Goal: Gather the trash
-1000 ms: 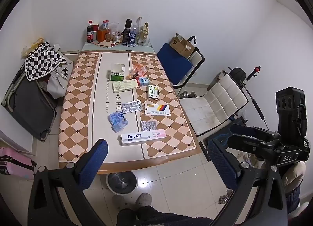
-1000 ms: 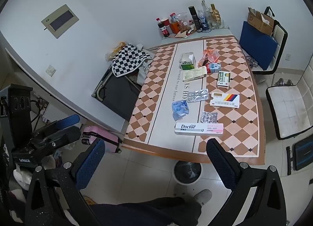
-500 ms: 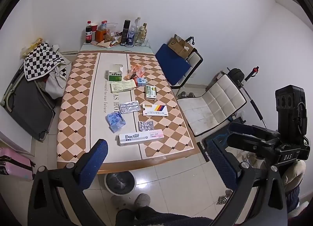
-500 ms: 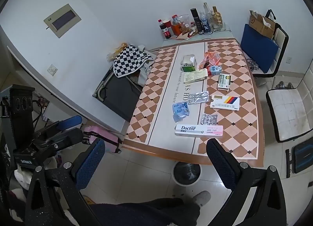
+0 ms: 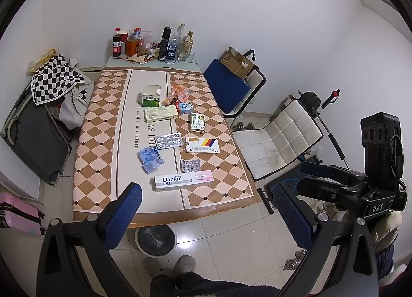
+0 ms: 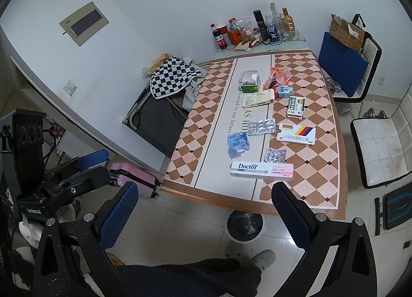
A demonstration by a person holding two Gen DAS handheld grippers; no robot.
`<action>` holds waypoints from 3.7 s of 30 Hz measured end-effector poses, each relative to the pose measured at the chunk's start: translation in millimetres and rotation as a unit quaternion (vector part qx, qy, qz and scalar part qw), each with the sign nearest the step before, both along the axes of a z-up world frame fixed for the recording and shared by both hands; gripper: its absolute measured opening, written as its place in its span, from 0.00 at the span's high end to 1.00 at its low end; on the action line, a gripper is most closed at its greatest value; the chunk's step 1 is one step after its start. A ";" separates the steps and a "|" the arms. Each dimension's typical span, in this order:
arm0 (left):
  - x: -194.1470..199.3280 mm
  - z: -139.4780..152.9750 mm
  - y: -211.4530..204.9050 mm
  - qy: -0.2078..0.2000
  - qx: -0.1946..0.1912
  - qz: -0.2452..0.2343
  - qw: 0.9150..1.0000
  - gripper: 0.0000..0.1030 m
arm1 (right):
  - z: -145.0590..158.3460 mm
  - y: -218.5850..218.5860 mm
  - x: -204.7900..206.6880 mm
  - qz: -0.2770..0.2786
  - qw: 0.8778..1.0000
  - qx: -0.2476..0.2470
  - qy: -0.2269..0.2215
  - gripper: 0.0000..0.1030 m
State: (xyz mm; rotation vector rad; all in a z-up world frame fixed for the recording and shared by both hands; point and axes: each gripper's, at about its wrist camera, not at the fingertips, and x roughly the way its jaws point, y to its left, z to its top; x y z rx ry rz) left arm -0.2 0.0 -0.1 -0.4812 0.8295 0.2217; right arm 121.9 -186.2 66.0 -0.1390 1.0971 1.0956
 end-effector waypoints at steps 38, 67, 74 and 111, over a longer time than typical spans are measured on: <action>18.0 14.7 -23.2 -0.002 -0.002 0.000 1.000 0.00 | -3.7 -0.3 -3.3 0.010 1.000 -0.003 0.004 0.00; 53.7 -49.7 6.1 0.067 0.047 0.066 0.994 0.00 | -47.7 32.1 29.0 -0.099 0.994 -0.019 0.040 0.00; 101.9 -168.0 98.1 0.183 -0.002 0.147 0.972 0.00 | -137.6 70.4 106.7 -0.152 0.978 -0.142 -0.020 0.00; 237.2 -377.4 152.3 0.329 -0.098 0.228 0.911 0.67 | -455.3 212.4 336.2 0.087 0.908 -0.405 0.059 0.02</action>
